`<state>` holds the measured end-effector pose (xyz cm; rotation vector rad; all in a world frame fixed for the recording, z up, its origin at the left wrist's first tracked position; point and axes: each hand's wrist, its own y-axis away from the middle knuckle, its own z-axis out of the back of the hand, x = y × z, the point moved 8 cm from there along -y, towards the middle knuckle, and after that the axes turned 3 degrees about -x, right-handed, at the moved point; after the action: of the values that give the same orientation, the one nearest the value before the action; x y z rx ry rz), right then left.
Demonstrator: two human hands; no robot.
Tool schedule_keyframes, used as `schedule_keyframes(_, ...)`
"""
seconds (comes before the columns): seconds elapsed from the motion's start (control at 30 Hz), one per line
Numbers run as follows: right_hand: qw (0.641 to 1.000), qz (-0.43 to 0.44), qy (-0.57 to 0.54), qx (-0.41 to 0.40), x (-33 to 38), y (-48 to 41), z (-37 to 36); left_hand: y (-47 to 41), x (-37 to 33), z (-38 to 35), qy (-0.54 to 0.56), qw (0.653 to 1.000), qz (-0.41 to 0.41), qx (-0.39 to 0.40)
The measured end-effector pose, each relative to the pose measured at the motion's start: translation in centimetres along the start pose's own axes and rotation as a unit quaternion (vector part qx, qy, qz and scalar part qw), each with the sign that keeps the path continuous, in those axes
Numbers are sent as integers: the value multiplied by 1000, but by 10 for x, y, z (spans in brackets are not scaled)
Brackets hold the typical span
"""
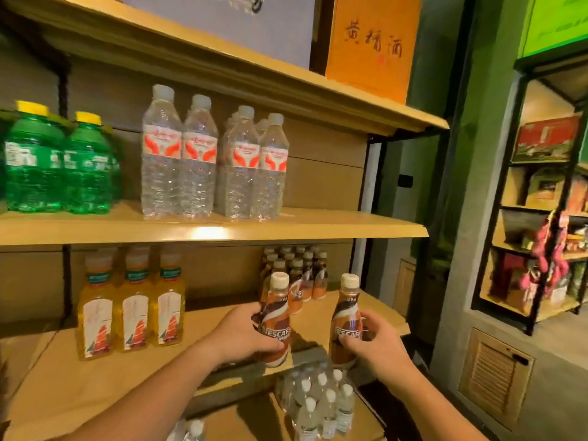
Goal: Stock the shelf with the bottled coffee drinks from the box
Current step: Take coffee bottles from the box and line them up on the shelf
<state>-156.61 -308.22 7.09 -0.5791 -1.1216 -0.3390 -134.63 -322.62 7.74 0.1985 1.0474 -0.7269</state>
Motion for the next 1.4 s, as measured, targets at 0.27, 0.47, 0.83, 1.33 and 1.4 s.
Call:
schedule_keyframes(0.27, 997, -18, -17, 78, -83, -143, 40, -115, 13, -80, 22, 995, 66, -70)
schedule_keyframes(0.47, 994, -18, -28, 102, -122, -206, 30, -165, 30, -108, 31, 985, 95, -141)
schedule_keyframes(0.83, 989, 2, -65, 134, -139, -262, 11, -217, 51, -143, 55, 972, 110, -199)
schedule_keyframes(1.33, 988, 22, -66, 140, -164, -275, 6, -210, 54, -159, -40, 938, 54, -339)
schedule_keyframes(1.4, 989, 27, -60, 131, -164, -277, 5, -214, 54, -159, -65, 939, 97, -323)
